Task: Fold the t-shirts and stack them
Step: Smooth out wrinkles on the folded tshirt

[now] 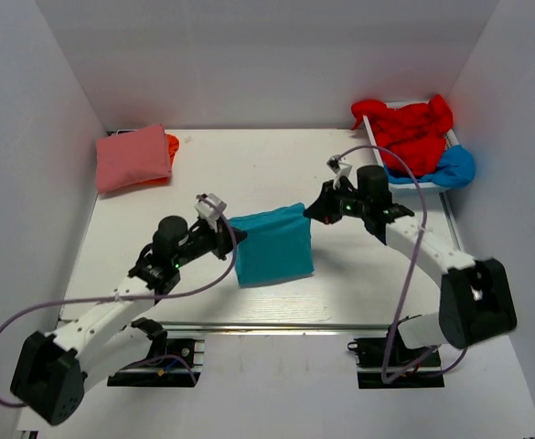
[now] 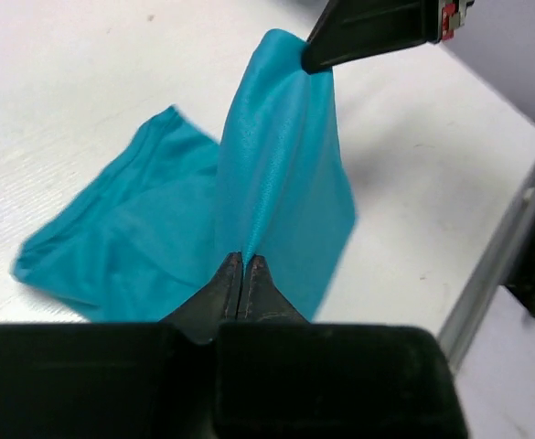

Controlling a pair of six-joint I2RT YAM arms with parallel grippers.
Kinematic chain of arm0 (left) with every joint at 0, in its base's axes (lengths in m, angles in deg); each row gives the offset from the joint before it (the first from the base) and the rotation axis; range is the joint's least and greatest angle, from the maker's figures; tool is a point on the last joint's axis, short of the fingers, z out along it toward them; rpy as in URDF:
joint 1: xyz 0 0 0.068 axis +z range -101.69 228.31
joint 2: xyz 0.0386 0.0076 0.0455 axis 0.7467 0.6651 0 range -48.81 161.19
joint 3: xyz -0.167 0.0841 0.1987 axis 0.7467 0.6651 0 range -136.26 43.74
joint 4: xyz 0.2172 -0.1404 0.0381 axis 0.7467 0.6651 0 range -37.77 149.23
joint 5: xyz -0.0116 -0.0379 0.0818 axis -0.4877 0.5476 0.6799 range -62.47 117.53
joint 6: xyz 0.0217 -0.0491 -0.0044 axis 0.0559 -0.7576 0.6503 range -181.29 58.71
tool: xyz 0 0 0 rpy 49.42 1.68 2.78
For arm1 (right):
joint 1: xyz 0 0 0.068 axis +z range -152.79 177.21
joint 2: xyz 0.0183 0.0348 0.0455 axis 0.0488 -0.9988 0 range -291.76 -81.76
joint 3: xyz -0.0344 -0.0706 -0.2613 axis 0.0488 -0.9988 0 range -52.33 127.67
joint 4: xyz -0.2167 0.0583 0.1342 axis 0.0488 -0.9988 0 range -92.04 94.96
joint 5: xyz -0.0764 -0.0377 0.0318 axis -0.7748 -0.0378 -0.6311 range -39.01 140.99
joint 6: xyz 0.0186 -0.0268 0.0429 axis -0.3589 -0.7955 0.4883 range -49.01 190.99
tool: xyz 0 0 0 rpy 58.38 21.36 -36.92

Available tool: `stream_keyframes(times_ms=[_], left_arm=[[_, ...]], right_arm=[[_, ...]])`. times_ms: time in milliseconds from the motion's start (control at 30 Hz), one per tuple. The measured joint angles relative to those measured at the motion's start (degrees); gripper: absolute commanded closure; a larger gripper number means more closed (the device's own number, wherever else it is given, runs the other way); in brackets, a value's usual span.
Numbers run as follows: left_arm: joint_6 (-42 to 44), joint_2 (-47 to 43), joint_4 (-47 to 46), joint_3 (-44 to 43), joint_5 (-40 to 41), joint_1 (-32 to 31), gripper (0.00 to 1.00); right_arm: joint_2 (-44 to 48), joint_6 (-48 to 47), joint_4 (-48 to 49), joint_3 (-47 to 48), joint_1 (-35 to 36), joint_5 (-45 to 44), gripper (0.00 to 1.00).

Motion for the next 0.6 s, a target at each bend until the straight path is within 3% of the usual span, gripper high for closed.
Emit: stream_keyframes(times_ms=[333, 600], left_arm=[[-4.9, -15.47, 0.96, 8.31, -6.49, -0.15, 1.0], [-7.1, -27.04, 3.3, 10.05, -6.45, -0.15, 1.0]], right_arm=[[22.88, 0.13, -3.8, -10.49, 0.5, 3.56, 1.0], [23.98, 0.63, -0.09, -12.31, 0.59, 13.44, 1.0]])
